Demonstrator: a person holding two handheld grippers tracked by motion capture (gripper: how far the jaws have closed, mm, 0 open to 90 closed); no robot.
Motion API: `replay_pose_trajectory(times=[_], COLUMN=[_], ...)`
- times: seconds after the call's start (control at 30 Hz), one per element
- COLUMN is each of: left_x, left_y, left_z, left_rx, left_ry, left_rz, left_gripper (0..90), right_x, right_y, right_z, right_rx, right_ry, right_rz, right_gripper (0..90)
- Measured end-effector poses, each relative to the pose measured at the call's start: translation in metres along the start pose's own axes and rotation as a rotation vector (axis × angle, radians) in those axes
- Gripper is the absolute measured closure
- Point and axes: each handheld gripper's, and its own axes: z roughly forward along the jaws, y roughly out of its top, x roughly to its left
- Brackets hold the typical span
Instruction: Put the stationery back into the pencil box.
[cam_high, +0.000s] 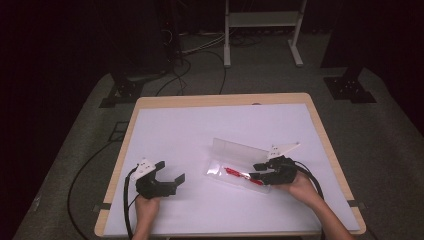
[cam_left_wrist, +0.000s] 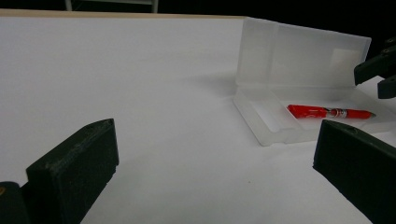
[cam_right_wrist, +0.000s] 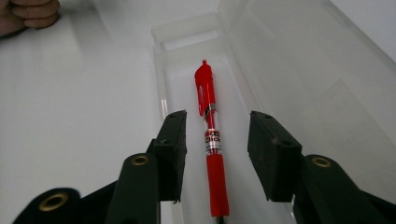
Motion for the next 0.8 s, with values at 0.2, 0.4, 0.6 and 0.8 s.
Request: replay_pose_trajectory(times=[0.2,0.4,0.6,0.8], left_x=[0.000,-0.001,-0.001,-0.001], left_y=[0.000,0.000,0.000,0.000], left_z=[0.000,0.000,0.000,0.001], left_rx=[0.005,0.004,0.006,0.006], left_ry=[0.000,-0.002,0.000,0.001], left_rz=[0.003,0.006,0.006,0.007], left_gripper=[0.0,0.0,0.0,0.0], right_x=[-0.001,-0.001,0.001,0.002], right_y=[-0.001,-0.003,-0.005,-0.006], right_z=[-0.009,-0.016,-0.023,-0.028], right_rx=[-0.002,-0.012,-0.018,-0.024], right_ry=[-0.002,0.000,0.007,-0.001], right_rz=[0.006,0.017,0.019,0.019], right_gripper=[52.0,49.5,47.5,44.2])
